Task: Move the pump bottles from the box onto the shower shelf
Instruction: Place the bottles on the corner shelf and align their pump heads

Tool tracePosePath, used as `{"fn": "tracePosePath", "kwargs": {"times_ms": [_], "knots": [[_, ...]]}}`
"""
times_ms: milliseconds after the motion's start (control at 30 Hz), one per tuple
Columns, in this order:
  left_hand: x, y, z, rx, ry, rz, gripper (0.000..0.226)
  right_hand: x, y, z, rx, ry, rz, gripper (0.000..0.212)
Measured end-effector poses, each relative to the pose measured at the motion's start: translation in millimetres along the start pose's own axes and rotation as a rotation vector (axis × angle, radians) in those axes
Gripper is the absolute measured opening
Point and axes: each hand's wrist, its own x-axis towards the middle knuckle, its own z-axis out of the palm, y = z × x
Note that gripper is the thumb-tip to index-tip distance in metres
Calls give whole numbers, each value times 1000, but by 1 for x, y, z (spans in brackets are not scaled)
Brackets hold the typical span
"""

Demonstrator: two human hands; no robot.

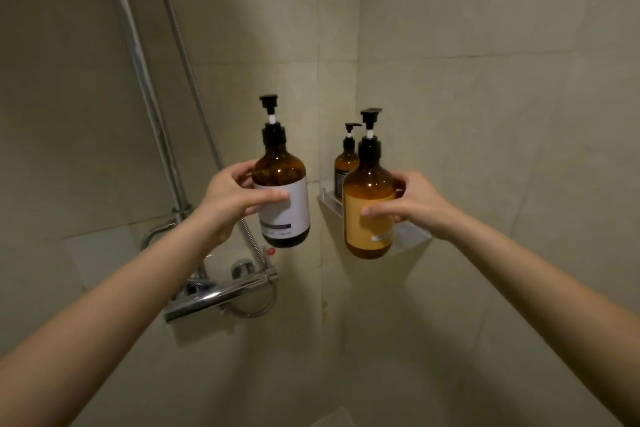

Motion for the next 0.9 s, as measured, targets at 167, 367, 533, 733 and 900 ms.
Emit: {"fn": "tracePosePath", "kwargs": {"times_ms": [167, 367, 533, 733, 900], "knots": [[52, 4, 36, 5, -51, 15, 94, 25, 14, -25, -6, 95, 23, 53], [105, -5, 77, 12, -97, 14, 63, 36, 36, -48, -24, 181, 63, 46], [141, -22, 104, 24, -103, 14, 60, 36, 57, -61, -60, 272, 115, 61], [179, -44, 129, 29, -161, -16, 71, 39, 77, -62, -33, 381, 175, 56], [203, -62, 148, 41, -197, -47, 79, 41, 89, -52, -80, 465, 240, 52]]}}
